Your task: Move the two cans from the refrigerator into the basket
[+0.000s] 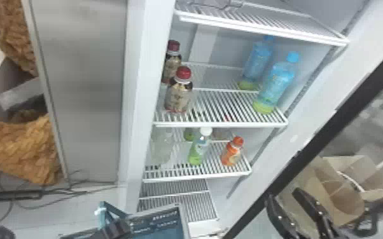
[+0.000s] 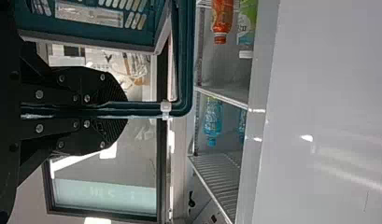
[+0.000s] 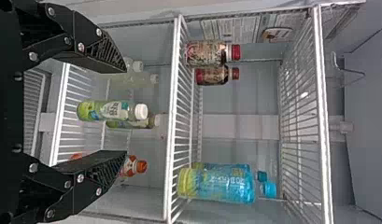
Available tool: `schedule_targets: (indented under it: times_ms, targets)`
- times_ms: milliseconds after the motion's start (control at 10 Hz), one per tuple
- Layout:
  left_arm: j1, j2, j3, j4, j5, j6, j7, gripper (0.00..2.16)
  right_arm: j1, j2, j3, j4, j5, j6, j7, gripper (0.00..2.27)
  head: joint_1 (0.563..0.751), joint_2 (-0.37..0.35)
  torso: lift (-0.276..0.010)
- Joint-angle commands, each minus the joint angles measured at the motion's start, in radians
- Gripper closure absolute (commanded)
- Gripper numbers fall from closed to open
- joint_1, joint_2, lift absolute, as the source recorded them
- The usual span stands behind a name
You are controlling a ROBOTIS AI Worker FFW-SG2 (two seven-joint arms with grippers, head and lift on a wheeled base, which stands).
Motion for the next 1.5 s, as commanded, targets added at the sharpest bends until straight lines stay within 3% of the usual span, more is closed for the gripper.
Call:
schedule_targets:
  times_ms: [0,1400]
  targets:
    - [-0.002,-0.002,-0.002,0.000,-0.002,0.000,0.000,1.19,0.001,0.002,0.001,0.010,0.004,-0.019,0.000,0.48,0.695,-0.350,-0.031]
    - [-0.002,-0.003,0.000,0.000,-0.002,0.000,-0.003,1.19,-0.016,0.002,0.001,0.042,-0.020,-0.022,0.000,0.48,0.695,-0.350,-0.031]
